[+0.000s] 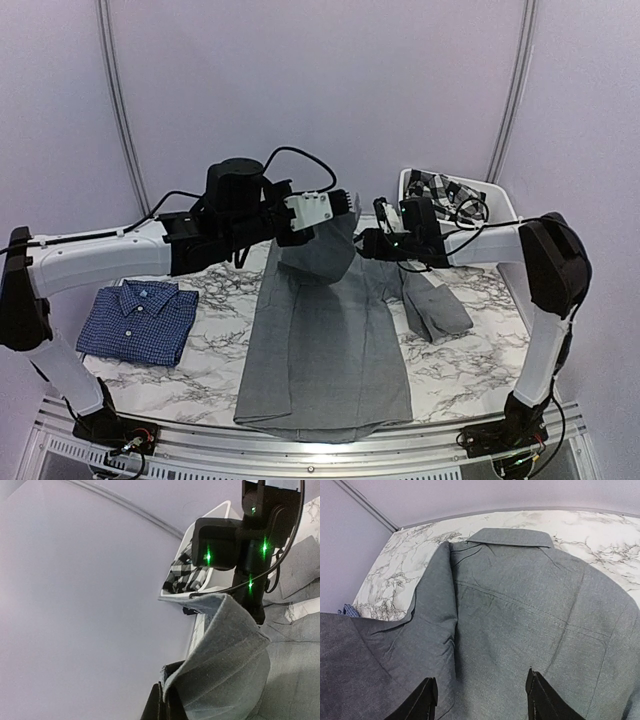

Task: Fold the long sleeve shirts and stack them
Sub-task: Adjust the sleeve at the center of the board.

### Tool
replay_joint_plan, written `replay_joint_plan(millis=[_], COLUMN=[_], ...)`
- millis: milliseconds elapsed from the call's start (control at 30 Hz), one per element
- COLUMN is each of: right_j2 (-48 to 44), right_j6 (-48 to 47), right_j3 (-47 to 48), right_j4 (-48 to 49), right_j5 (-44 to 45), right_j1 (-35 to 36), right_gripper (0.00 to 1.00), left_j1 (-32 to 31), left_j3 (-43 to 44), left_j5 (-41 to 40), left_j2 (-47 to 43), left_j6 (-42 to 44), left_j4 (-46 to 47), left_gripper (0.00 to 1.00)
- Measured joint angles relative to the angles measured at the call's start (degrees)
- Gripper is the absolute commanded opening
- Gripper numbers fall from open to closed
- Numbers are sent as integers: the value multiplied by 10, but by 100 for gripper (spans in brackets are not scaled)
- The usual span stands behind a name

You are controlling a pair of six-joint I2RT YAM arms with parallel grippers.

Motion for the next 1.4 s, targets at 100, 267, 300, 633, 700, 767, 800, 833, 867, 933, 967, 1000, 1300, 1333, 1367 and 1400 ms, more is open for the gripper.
replay_joint_plan(millis=[100, 267, 300, 633, 700, 767, 800, 833, 867, 933, 967, 1000, 1300, 1333, 1367, 1400], right_j2=[-14, -16, -16, -16, -16, -15, -14, -14, -13, -12, -12, -12, -11, -11, -11, -11], right_j6=[1, 3, 4, 9, 9, 9, 8, 8, 8, 7, 6, 5, -23, -26, -30, -34], right_j3=[-13, -21, -21, -21, -21, -21, -21, -21, -21, -21, -21, -21, -21, -21, -21, -21], right_j4=[0, -1, -1, 0, 0, 0, 0, 0, 0, 0, 0, -1, -18, -22, -26, -29], right_j5=[2, 5, 5, 5, 4, 2, 0, -2, -5, -12, -15, -18, -31, -33, -35, -36], right_j1=[-4, -7, -7, -8, -8, -8, -8, -8, -8, -8, -7, -7, -1, 1, 3, 5], right_gripper=[56, 56, 56, 56, 56, 56, 56, 56, 56, 56, 56, 56, 57, 58, 58, 59], left_j1=[-7, -11, -12, -12, -13, -14, -15, -17, -19, -24, -29, -35, -105, -108, -113, -117], left_j3=[0, -12, -14, -54, -80, -118, -133, -145, -153, -157, -158, -163, -306, -318, -327, -334], left_j5=[31, 59, 62, 78, 76, 71, 70, 70, 70, 73, 74, 75, 80, 77, 71, 66], left_j2=[5, 5, 5, -20, -41, -73, -87, -102, -115, -135, -144, -153, -193, -193, -193, -195], left_j6=[10, 21, 22, 21, 19, 8, 3, -12, -28, -64, -87, -109, -332, -355, -376, -396], left_j4=[4, 15, 17, 32, 33, 30, 26, 15, -5, -52, -79, -100, -220, -227, -233, -238], left_gripper=[0, 0, 0, 0, 0, 0, 0, 0, 0, 0, 0, 0, 30, 42, 48, 50])
